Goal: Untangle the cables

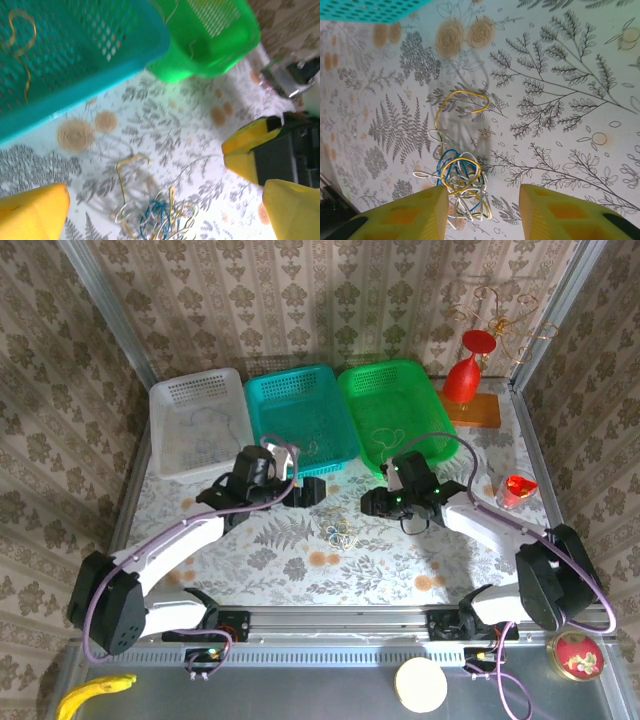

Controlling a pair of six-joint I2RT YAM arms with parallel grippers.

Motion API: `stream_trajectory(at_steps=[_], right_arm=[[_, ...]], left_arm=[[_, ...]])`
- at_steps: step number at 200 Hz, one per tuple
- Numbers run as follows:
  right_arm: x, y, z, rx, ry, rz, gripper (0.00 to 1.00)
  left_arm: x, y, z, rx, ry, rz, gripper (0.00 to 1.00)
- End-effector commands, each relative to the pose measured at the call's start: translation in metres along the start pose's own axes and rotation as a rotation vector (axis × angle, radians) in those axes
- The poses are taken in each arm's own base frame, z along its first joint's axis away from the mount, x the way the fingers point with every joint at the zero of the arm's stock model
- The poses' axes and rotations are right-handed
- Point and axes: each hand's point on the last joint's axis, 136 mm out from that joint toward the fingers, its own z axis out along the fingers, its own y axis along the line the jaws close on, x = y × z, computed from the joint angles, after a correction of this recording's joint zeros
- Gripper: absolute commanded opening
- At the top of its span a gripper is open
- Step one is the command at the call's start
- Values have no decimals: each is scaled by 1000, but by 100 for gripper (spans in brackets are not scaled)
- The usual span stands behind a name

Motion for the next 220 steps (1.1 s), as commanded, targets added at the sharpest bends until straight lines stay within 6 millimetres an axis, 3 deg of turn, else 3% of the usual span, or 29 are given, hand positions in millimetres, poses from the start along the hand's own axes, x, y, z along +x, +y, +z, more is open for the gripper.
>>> stream_trajectory(at_steps=[1,49,96,148,220], right_arm=[[7,7,14,-31,34,-31,43],[6,9,34,9,58,-57,42],[-6,5,49,110,38,-112,39],[-12,10,63,215,52,-211,46],[-18,8,83,328,60,-283,42]], left_arm=[[11,7,11,-20,-9,-36,100],[33,33,20,-78,-10,-111,100],[24,54,5,-128,-82,-175,100],[16,73,-16,-167,-158,-231,100],[13,77,-28,-160,-194,-249,100]])
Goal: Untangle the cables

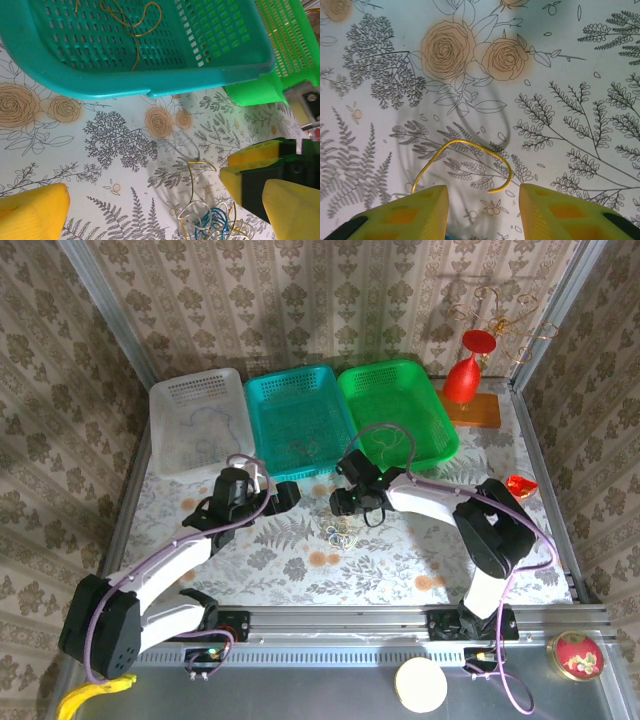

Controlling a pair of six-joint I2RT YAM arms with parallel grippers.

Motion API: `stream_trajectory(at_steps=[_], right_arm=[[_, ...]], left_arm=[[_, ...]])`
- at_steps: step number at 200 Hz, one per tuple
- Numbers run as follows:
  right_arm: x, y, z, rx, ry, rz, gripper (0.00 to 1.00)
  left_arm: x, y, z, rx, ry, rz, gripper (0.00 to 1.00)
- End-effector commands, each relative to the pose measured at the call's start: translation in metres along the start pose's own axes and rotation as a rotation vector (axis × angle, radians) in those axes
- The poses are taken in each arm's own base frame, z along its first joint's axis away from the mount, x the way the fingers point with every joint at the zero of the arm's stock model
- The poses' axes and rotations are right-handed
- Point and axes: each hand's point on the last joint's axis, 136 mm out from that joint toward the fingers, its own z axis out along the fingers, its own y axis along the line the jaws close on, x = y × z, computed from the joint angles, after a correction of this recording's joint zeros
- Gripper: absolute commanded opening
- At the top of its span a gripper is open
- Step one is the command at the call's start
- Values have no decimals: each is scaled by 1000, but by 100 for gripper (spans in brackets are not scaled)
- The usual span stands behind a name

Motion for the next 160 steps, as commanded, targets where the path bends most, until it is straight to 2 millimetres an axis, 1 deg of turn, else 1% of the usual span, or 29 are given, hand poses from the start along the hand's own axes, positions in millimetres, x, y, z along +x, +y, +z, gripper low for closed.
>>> stream_trajectory(at_steps=[1,55,80,97,132,160], right_arm=[[-1,-9,6,80,13,-32,42],[-3,-9,19,99,29,-45,36],[-4,-11,24,113,33,-48,32],[-1,-12,27,120,46,-51,30],[3,-15,31,131,56,-54,29],[5,-17,33,136,58,-55,18]], left_arm=[[-2,2,-3,7,-19,-20,100],[-3,2,-4,17,-29,-28,100],[-4,2,-5,23,-30,-29,100],[-4,2,-6,24,-34,-29,100],[-6,1,-7,28,-41,-30,100],[-7,1,-8,31,-45,-28,100]])
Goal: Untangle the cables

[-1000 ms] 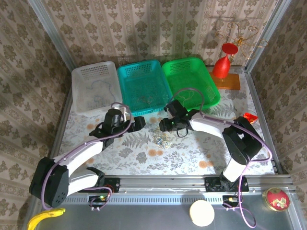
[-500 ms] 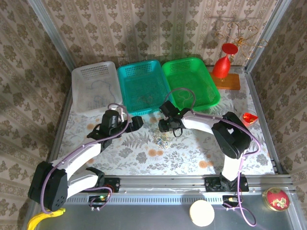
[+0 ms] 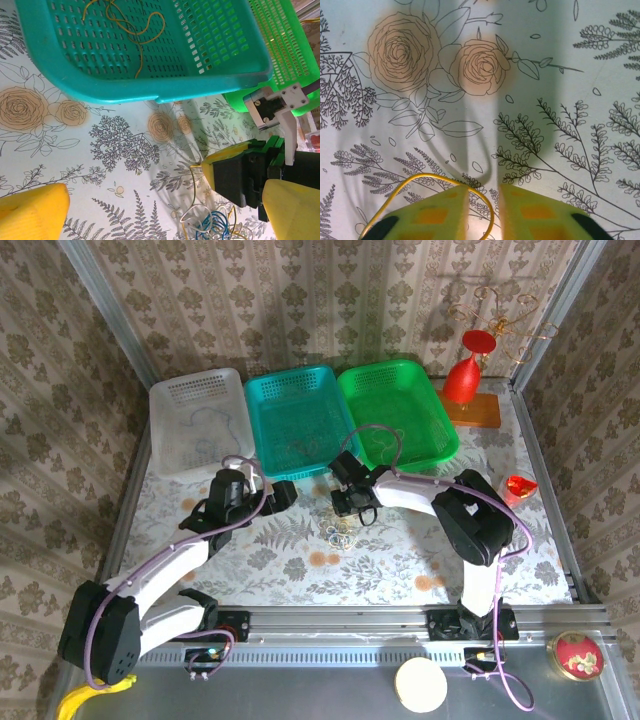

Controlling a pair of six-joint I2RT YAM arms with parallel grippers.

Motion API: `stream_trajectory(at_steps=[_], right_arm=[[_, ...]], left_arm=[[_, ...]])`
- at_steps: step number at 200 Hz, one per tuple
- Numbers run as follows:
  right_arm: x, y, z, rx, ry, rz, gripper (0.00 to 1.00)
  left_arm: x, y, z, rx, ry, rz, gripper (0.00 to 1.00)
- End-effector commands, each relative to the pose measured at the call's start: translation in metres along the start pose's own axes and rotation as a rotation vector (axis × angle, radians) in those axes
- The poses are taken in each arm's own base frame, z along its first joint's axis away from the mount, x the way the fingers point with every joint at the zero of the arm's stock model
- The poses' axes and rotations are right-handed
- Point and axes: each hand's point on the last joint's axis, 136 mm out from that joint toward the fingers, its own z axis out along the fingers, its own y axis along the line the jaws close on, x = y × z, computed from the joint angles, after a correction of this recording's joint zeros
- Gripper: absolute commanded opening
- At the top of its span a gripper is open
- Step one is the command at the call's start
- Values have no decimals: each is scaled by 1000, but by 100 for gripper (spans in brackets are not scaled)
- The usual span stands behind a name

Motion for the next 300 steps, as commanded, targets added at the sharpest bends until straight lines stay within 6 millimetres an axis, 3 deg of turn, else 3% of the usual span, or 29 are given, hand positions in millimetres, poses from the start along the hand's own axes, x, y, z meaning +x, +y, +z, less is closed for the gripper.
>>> stream_trajectory(at_steps=[1,27,61,139,199,276,279,300], right_arm=[[3,-4,5,35,16,-20,17],[2,-3,2,32,13,-29,0],[-10,1,-24,15,-36,-43,0],[-43,23,-114,-109,-206,-33,0],[-56,38,-164,-214,-287,-6,0],[-63,52,-202,-319,-348,37,0],[-64,52,-214,-334,-372,38,0],[-67,56,-232,-371,-404,45,0]], left_arm=[[-3,-3,-3,25,-17,-13,100],[-4,-5,-4,33,-19,-8,100],[-5,-12,-6,60,-14,24,100],[-7,-47,2,231,8,148,100],[21,-81,28,325,87,326,100],[36,-110,65,420,110,380,96],[37,-110,67,421,113,381,95],[46,-111,77,427,132,379,90]])
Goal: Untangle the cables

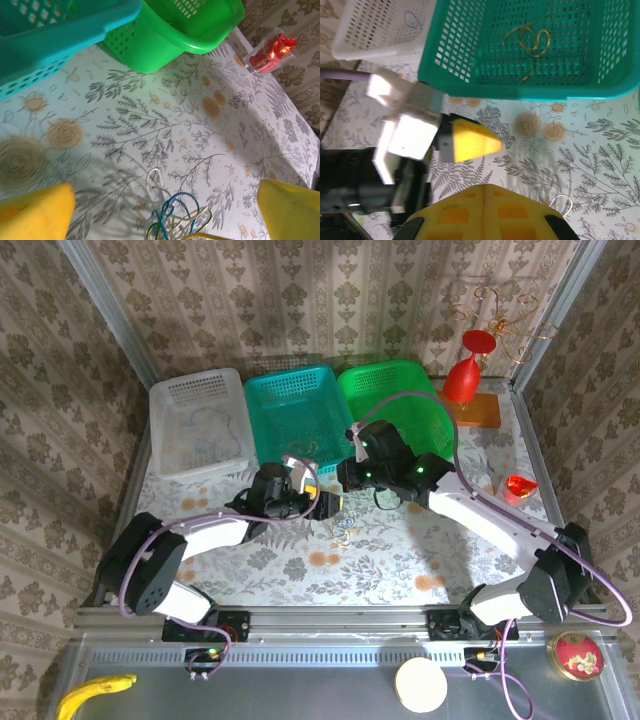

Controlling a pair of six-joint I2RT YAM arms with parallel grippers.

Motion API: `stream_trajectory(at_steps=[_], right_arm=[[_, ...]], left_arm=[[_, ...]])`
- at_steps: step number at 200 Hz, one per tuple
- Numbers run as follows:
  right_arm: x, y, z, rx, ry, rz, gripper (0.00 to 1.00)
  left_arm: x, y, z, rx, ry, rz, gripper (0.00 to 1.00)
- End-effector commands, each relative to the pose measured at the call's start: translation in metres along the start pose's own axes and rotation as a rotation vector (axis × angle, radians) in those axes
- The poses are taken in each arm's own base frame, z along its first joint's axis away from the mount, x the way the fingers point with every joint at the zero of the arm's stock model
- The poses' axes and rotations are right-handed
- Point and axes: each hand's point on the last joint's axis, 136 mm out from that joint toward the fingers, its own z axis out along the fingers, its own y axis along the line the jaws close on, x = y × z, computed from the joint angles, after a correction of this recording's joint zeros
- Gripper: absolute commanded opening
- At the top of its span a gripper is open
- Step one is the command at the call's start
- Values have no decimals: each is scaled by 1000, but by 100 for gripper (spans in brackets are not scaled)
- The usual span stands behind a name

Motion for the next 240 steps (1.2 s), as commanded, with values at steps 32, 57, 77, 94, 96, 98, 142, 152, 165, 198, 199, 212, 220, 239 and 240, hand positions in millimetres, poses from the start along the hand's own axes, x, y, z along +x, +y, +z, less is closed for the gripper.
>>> stream_trajectory(at_steps=[32,57,77,94,96,98,142,152,165,198,199,212,220,239,240], right_arm=[[-39,39,-54,-138,-124,29,0],[-57,54,-77,-188,-180,32,0],[-73,65,-97,-230,-231,32,0],[-85,74,-112,-262,-274,32,0],[-87,75,-115,-266,-280,33,0],[-89,77,-117,-271,-286,33,0],[-122,92,-157,-352,-394,48,0],[-129,94,-165,-366,-417,50,0],[-138,94,-176,-376,-445,53,0],[-150,85,-186,-352,-483,53,0],[-151,85,-186,-352,-484,53,0],[-153,77,-184,-330,-488,60,0],[-154,72,-181,-317,-488,66,0],[-154,56,-172,-280,-482,89,0],[-154,55,-171,-278,-481,91,0]], left_arm=[[0,-6,20,60,-26,31,81],[12,3,24,50,-11,18,71],[19,8,25,41,-2,13,65],[25,12,26,33,6,6,61],[26,13,26,33,7,6,60],[27,13,26,32,8,5,60],[42,22,24,21,25,-21,45],[46,23,24,20,29,-27,44],[51,25,22,18,32,-37,43],[57,25,18,26,26,-57,42],[57,25,18,26,27,-59,42],[55,24,16,29,17,-63,45],[52,22,14,33,8,-64,47],[43,15,8,47,-14,-66,54],[42,15,8,48,-16,-66,54]])
